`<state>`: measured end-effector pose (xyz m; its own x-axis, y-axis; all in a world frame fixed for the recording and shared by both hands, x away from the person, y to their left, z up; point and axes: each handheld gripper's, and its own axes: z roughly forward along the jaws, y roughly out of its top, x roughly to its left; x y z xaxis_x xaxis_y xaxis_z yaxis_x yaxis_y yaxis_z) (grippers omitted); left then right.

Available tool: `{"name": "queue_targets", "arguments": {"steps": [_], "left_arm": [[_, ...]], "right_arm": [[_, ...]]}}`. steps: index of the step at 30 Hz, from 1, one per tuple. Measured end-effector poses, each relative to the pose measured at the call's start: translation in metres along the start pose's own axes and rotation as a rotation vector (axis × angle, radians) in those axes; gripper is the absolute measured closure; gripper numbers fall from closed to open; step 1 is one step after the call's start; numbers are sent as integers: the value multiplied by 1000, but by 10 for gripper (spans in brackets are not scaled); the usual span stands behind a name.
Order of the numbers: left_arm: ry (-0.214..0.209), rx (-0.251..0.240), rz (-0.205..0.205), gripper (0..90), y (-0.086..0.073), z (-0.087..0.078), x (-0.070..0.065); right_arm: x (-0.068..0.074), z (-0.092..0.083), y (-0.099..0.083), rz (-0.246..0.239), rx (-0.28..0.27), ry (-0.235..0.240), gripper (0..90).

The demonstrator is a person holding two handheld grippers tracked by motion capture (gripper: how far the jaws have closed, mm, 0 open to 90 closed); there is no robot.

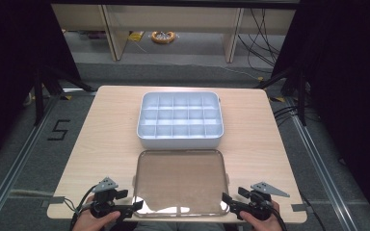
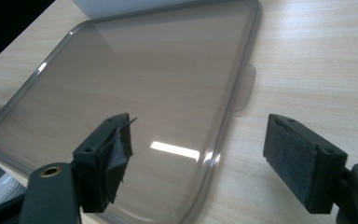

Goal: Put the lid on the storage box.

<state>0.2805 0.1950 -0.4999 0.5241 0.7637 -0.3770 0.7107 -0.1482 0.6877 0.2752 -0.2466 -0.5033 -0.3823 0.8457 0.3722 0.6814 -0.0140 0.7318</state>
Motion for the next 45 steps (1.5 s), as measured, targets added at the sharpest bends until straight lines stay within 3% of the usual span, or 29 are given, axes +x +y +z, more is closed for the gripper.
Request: {"name": "queue_targets", "arguments": {"steps": [2, 3, 4, 5, 7, 8, 9, 11, 12, 14, 15, 16, 17, 18, 20, 22, 24, 26, 28, 30, 32, 33, 34, 35, 36, 40, 41, 43, 45], "left_arm": [[-1, 4, -5, 215, 1, 3, 1], [1, 5, -21, 223, 2, 5, 0], [-4, 17, -29, 230, 3, 9, 2], [-17, 6, 28, 238, 5, 12, 7], [-13, 23, 60, 242, 7, 14, 10], [-13, 11, 29, 242, 7, 16, 8], [19, 55, -42, 242, 6, 13, 3], [29, 57, -50, 241, 6, 15, 3], [28, 65, -55, 243, 7, 16, 3], [29, 89, -41, 244, 8, 16, 4], [34, 74, -62, 245, 7, 18, 4], [35, 87, -59, 246, 8, 19, 5], [35, 87, -59, 249, 8, 19, 5], [36, 89, -54, 251, 8, 20, 5], [31, 79, -79, 249, 7, 22, 4], [19, 67, -28, 253, 9, 25, 7], [25, 68, -21, 246, 9, 26, 6], [43, 80, -70, 246, 8, 25, 3], [35, 86, -67, 255, 8, 24, 5], [46, 76, -109, 268, 8, 24, 3], [38, 90, -59, 273, 8, 23, 4], [25, 50, -27, 272, 8, 26, 5], [53, 90, -61, 270, 7, 23, 2], [35, 46, 30, 269, 9, 27, 8], [60, 76, -43, 268, 7, 25, 3], [59, 75, -20, 261, 7, 24, 4], [60, 74, -25, 254, 7, 24, 4], [57, 76, -34, 251, 7, 24, 4], [37, 61, 3, 252, 7, 24, 7]], "right_arm": [[0, 1, 1, 7, 8, -5, 268], [1, 3, 3, 47, 34, -11, 283], [-2, 4, 3, 25, 24, -12, 291], [-3, 6, 4, 28, 37, -20, 295], [-4, 9, 5, 49, 37, -10, 304], [-5, 10, 6, 38, 42, -15, 307], [-5, 10, 6, 38, 42, -15, 307], [-6, 14, 7, 37, 31, -15, 311], [-3, 13, 7, 89, 62, -12, 315], [-6, 16, 7, 50, 39, -2, 319], [-4, 18, 8, 105, 54, 1, 320], [-8, 20, 8, 58, 41, -5, 322], [-8, 20, 8, 58, 41, -5, 322], [-4, 20, 9, 126, 71, -6, 326], [-8, 25, 9, 101, 52, 19, 327], [-9, 28, 9, 130, 60, 37, 336], [-9, 29, 8, 142, 53, 48, 347], [-9, 32, 9, 181, 42, 56, 334], [-9, 32, 9, 209, 39, 61, 336], [-13, 31, 7, 255, 29, 74, 366], [-11, 29, 6, 320, 27, 81, 391], [-13, 29, 6, 322, 21, 91, 406], [-11, 26, 5, 374, 37, 82, 425], [-12, 26, 4, 398, 33, 104, 444], [-14, 26, 2, 380, 19, 112, 464], [-16, 24, 1, 396, 23, 110, 553], [-19, 24, -1, 363, 27, 95, 576], [-17, 23, -2, 428, 27, 130, 595], [-19, 22, -4, 390, 32, 120, 625]]}}
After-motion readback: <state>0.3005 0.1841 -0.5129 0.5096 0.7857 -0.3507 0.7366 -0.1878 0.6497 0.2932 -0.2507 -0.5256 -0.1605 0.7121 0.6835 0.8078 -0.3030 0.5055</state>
